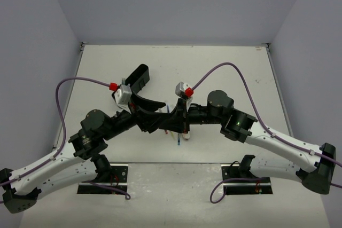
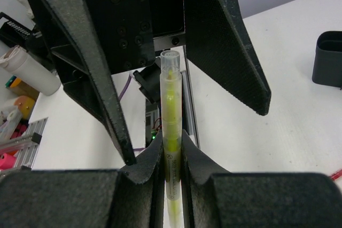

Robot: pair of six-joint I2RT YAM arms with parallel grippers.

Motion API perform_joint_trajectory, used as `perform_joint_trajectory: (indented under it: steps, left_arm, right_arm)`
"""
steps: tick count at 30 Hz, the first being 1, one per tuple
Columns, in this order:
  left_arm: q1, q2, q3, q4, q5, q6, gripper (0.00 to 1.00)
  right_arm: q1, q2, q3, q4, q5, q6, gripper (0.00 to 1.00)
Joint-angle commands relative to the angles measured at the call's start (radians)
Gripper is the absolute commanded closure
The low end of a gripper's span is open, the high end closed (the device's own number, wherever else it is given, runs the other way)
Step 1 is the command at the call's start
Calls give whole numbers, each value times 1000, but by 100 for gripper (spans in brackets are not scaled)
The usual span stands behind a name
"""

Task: Sort the stationery into containers
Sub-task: Close the pen cap on the pen.

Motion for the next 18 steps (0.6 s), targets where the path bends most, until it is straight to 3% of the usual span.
perform_joint_trajectory:
  steps: [1,14,18]
  left_arm:
    - [2,-5,49,9,1,26,36]
    - [3,7,121,-35,31,33,41]
    - [3,37,128,-38,54,42,19]
  right_arm:
    - [6,-16,-14,48,29,1,100]
    - [19,-43,-6,5,39,-11,100]
    - [18,-41,0,-2,44,-24,100]
